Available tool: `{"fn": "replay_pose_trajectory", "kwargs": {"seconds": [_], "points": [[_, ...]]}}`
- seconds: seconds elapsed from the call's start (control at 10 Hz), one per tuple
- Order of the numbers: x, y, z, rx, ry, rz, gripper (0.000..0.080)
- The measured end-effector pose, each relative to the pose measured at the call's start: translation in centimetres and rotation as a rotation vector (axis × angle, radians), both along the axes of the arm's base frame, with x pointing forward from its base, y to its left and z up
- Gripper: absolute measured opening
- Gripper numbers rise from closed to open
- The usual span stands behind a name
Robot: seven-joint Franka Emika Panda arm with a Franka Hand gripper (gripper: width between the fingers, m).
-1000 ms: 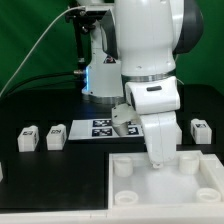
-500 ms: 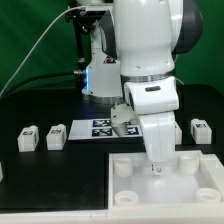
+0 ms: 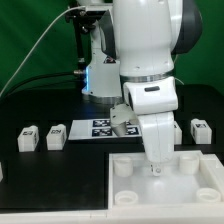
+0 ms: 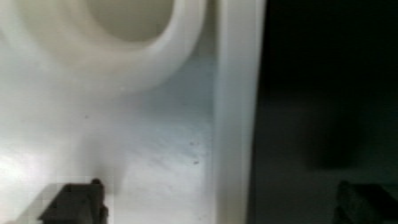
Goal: Assemble one leg
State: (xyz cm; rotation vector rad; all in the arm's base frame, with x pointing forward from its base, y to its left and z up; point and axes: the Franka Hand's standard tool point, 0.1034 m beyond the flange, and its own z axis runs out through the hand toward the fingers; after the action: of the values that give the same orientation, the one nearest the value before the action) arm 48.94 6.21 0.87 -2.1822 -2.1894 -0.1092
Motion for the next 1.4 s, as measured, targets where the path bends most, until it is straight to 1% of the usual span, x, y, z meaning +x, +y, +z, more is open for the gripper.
{"fn": "replay_pose_trajectory", "kwargs": {"seconds": [0.2, 0.3, 0.4, 0.5, 0.6, 0.7, 0.8, 0.9, 1.0, 1.1, 1.2, 1.4], "points": [[0.0, 0.0, 0.2, 0.000, 0.000, -0.024, 0.0649], [-0.2, 0.0, 1.2, -0.003, -0.005, -0.106, 0.0649], [-0.9, 0.5, 2.6, -0.009, -0.015, -0.146, 0.0649], [-1.9, 1.7, 3.9, -0.008, -0.016, -0.238, 0.0649], [-3.0, 3.5, 4.9, -0.005, -0.009, -0.379, 0.0649], [-3.6, 4.9, 5.4, 0.003, 0.000, -0.530, 0.0649], [-4.1, 6.7, 6.0, 0.014, 0.005, -0.683, 0.0649], [-4.4, 8.2, 6.4, 0.023, 0.013, -0.807, 0.0649], [-4.4, 9.1, 6.5, 0.050, 0.016, -0.944, 0.0649], [-4.2, 9.2, 6.5, 0.083, 0.017, -1.064, 0.0649], [-4.2, 9.1, 6.4, 0.087, 0.033, -1.142, 0.0649], [-4.5, 9.6, 6.2, 0.105, 0.074, -1.367, 0.0649]]}}
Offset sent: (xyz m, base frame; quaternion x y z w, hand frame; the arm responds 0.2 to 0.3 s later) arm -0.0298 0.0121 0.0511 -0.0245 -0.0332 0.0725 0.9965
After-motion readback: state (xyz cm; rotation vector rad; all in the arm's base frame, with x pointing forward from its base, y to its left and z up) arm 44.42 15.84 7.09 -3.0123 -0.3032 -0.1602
